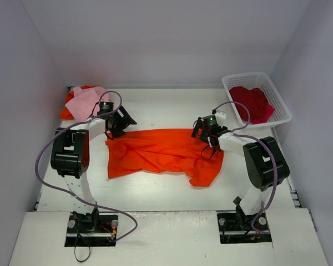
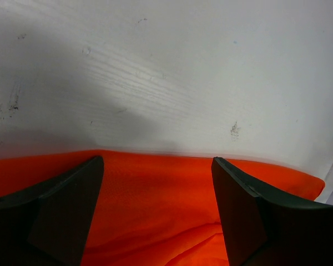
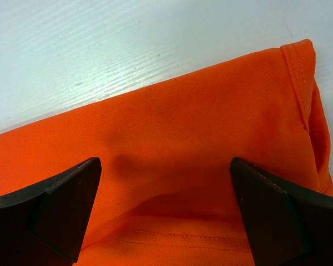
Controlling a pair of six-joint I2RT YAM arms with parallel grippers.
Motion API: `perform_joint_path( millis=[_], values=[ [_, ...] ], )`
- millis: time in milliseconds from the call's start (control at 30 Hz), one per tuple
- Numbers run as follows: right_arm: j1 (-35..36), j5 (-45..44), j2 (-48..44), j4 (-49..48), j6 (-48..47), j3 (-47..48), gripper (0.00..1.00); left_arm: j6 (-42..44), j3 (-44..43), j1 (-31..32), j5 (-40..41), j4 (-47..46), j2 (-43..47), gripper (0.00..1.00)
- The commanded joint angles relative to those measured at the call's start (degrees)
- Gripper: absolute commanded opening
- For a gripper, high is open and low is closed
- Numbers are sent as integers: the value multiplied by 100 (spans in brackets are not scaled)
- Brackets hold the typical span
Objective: Fold and stack the t-shirts
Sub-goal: Fold the flattened tshirt in 1/3 of the way
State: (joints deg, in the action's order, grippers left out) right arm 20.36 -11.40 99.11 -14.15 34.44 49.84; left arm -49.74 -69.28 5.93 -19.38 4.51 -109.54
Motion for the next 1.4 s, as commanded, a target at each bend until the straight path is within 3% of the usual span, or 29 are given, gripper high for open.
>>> perform_joint_path(
  millis=[0, 700, 800, 1000, 1167, 1367],
  values=[
    [-146, 23, 99, -26, -121, 210, 99, 96, -244, -5, 294, 155, -147, 74],
    [-401, 182, 460, -35, -315, 808, 99, 131, -974, -5, 250, 234, -543, 74],
    [-384, 121, 206, 44, -341, 772, 99, 201, -912, 4, 311, 182, -288, 81],
    [-296, -29, -620, 387, -507, 790, 100, 245, -885, 39, 320, 172, 441, 82],
    [-16, -169, -1261, 835, -631, 1044, 100, 473, -825, 215, 671, 708, 1398, 82],
    [625, -319, -1693, 1099, -377, 800, 100, 386, 299, 268, 935, 990, 2795, 82]
  ],
)
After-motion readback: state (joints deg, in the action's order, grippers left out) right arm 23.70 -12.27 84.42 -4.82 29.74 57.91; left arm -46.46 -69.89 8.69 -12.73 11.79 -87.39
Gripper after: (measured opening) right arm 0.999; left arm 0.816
